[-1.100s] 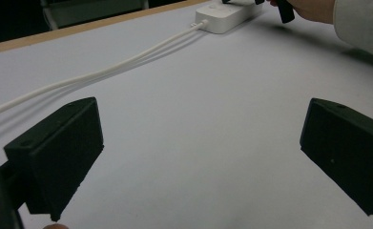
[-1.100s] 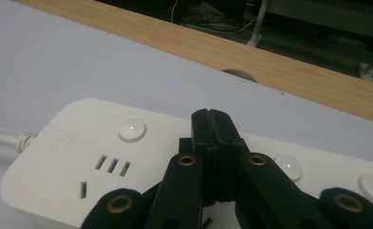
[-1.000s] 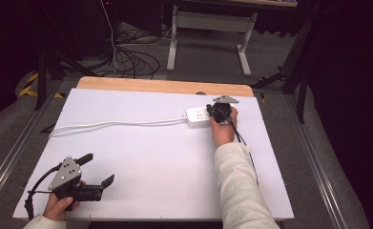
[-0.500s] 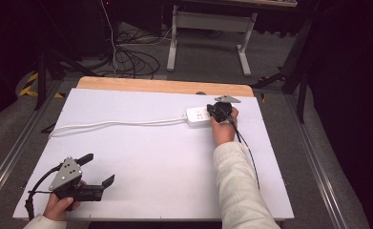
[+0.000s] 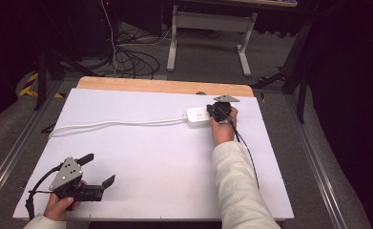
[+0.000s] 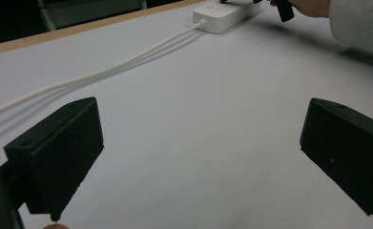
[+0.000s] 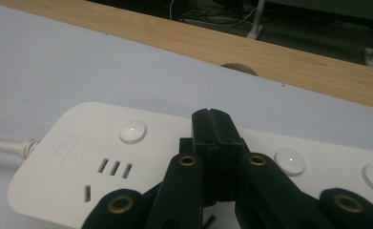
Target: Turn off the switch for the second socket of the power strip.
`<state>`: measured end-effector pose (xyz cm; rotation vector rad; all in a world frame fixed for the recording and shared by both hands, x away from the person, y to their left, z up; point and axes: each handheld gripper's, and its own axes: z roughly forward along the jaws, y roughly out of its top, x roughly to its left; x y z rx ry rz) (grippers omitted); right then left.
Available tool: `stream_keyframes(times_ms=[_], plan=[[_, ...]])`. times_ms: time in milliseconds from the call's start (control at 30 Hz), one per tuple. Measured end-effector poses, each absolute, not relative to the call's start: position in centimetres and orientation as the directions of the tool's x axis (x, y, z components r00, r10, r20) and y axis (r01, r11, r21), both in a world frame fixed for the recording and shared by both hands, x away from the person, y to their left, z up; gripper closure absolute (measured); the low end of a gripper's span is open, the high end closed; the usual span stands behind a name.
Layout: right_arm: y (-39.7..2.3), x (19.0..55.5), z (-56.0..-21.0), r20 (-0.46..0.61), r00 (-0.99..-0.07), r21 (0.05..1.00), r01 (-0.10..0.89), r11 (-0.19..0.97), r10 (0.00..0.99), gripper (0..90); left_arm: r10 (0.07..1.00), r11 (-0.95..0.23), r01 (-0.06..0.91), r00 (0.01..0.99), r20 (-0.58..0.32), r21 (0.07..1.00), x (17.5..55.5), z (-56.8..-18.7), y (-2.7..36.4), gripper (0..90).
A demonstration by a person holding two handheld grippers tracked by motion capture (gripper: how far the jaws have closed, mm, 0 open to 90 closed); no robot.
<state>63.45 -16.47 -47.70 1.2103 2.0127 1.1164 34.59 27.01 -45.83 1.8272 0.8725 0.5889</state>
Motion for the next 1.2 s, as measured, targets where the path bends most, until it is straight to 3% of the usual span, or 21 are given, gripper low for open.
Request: stream_keyframes(times_ms=[300,500,900,1200], plan=[[-16.4,63.4,-47.6,-0.022,-0.452,0.853,0.456,0.252,0.892,90.0,0.782,-0.252,0.302,0.623,0.009,0.919,34.6,-45.8,27.0,1.4],[-16.9,62.9,-46.3,0.006,-0.453,0.866,0.448,0.222,0.891,90.0,0.784,-0.241,0.303,0.621,0.001,0.922,34.6,-45.8,27.0,1.4],[-16.6,60.7,-42.8,-0.059,-0.501,0.89,0.366,0.273,0.863,88.6,0.78,-0.24,0.296,0.626,0.003,0.925,34.5,-45.7,26.8,1.4],[-17.1,59.9,-41.7,-0.042,-0.508,0.894,0.365,0.26,0.86,86.8,0.781,-0.24,0.297,0.625,0.002,0.924,34.6,-45.7,26.8,1.4]])
